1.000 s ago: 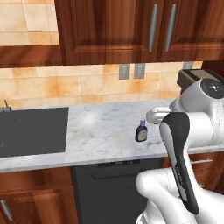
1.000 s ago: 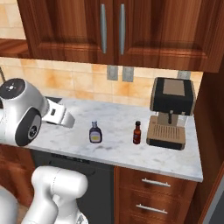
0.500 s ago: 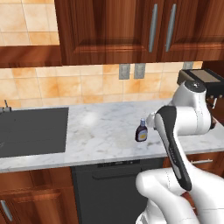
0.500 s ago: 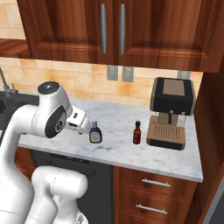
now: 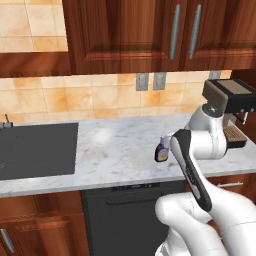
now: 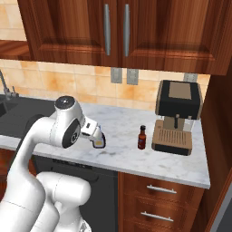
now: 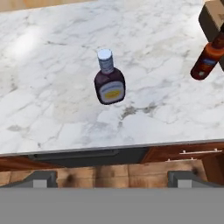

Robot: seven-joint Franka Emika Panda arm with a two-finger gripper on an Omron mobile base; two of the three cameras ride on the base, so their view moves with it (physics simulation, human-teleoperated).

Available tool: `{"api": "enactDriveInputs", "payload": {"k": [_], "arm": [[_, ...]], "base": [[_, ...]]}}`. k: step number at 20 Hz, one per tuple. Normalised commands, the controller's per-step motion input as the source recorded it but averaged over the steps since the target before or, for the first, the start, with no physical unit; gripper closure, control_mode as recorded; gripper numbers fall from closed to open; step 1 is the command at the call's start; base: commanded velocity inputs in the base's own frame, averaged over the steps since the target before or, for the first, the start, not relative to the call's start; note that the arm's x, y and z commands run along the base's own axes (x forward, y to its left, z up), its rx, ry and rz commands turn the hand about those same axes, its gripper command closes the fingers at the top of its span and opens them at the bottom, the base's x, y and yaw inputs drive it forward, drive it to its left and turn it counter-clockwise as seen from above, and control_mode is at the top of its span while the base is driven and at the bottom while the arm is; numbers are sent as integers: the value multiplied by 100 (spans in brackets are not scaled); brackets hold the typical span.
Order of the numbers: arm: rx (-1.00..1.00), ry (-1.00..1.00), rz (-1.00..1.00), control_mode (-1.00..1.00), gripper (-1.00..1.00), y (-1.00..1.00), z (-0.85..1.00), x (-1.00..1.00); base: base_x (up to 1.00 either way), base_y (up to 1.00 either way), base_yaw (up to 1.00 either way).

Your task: Place the condiment bottle and condiment bottle from the counter to the top shelf of the fridge. If the existing items in the fridge are on the top shelf, move them to other shelves.

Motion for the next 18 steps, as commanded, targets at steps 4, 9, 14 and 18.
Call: {"api": "enactDriveInputs", "payload": {"k": [4, 9, 14, 18], "arm": [[-1, 0, 0, -100, -100, 0, -5, 67], [-1, 0, 0, -100, -100, 0, -12, 52], [-2, 0, 0, -100, -100, 0, -31, 39], [0, 0, 0, -100, -100, 0, -28, 46]], "base": [[0, 0, 0], [0, 0, 0], [0, 0, 0], [0, 0, 0]]}}
